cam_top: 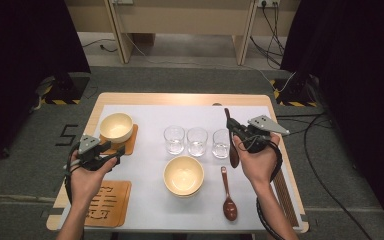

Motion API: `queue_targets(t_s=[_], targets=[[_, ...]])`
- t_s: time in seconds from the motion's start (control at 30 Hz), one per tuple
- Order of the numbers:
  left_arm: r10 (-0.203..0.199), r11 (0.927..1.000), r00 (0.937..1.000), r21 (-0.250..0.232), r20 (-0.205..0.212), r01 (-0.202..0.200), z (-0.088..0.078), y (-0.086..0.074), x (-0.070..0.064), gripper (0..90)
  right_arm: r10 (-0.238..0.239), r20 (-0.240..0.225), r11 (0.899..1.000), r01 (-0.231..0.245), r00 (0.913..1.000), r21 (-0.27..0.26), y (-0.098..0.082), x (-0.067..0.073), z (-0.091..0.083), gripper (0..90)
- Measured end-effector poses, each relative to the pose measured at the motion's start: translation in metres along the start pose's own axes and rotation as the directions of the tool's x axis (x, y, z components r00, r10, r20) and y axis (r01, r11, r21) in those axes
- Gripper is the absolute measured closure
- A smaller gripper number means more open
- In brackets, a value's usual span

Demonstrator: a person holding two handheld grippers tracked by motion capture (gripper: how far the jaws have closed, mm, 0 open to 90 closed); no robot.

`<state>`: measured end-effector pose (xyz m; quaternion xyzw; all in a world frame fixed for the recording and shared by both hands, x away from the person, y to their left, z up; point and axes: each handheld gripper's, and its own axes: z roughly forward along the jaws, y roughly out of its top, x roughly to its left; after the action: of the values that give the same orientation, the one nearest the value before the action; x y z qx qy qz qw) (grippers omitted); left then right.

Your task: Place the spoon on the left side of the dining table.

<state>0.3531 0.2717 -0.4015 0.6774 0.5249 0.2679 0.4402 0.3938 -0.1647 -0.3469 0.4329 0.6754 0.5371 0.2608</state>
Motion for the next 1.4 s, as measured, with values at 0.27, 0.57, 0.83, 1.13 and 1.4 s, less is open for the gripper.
queue_targets(t_s=[0.27, 0.57, 0.83, 1.13, 1.4], targets=[[0.001, 1.0, 1.0, -0.004, -0.002, -0.001, -0.001, 0.0, 0.001, 41.8, -0.013, -0.008, 1.0, 0.013, 0.9999, -0.007, 0.003, 0.004, 0.005, 85.0], [0.001, 1.0, 1.0, -0.004, -0.002, -0.001, -0.001, 0.001, 0.001, 41.8, -0.022, -0.017, 1.0, 0.022, 0.9996, -0.012, 0.004, 0.008, 0.011, 85.0], [0.002, 1.0, 1.0, -0.007, -0.002, -0.002, -0.002, 0.001, 0.0, 41.8, -0.029, -0.031, 1.0, 0.029, 0.9991, -0.012, 0.008, 0.014, 0.015, 84.9], [0.003, 1.0, 1.0, -0.007, -0.002, -0.003, -0.002, 0.001, 0.001, 41.8, -0.045, -0.038, 0.999, 0.044, 0.9983, -0.023, 0.012, 0.019, 0.021, 84.9], [0.004, 1.0, 1.0, -0.007, -0.001, -0.004, -0.002, 0.001, 0.0, 41.8, -0.047, -0.043, 0.999, 0.046, 0.998, -0.03, 0.013, 0.022, 0.026, 84.9]])
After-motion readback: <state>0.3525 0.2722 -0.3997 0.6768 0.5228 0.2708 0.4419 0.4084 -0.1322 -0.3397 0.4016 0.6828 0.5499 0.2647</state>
